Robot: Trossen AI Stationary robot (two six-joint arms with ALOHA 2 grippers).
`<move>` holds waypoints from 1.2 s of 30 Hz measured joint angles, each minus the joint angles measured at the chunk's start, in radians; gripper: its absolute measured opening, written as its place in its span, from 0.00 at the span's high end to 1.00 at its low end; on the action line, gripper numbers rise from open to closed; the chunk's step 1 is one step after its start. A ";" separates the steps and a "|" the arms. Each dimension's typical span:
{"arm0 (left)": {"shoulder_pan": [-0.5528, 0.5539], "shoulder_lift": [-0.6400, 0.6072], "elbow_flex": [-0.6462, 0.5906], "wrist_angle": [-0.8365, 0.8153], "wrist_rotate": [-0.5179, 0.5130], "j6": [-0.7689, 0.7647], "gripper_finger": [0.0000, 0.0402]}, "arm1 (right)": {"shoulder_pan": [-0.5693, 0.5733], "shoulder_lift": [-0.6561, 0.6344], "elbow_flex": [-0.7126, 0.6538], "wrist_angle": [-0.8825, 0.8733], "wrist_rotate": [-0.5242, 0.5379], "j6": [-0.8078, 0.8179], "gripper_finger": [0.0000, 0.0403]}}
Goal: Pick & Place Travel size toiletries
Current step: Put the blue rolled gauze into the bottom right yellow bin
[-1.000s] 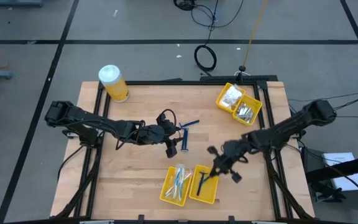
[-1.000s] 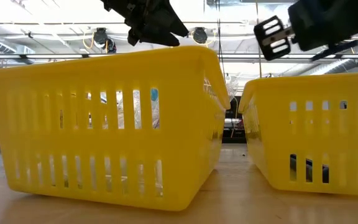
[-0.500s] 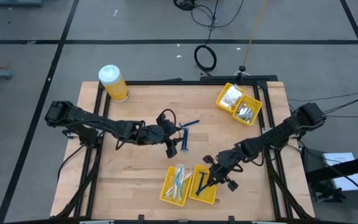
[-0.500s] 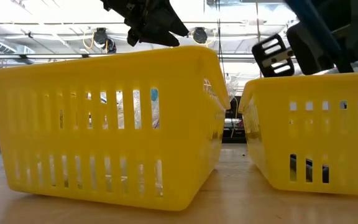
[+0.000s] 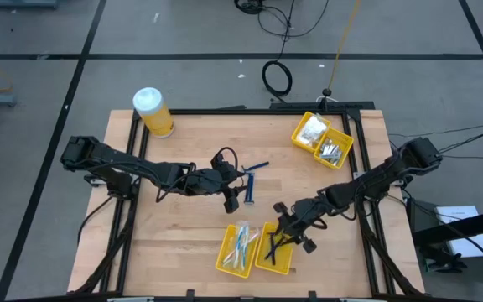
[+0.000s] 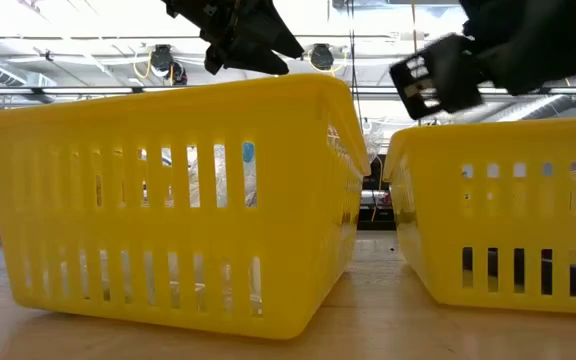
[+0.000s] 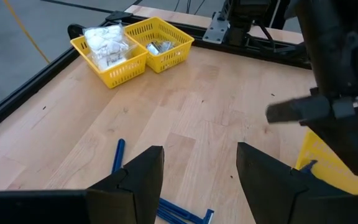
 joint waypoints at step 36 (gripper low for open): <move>0.006 0.000 0.000 0.000 -0.001 0.006 0.50 | -0.772 0.227 0.000 0.034 0.007 -0.246 0.62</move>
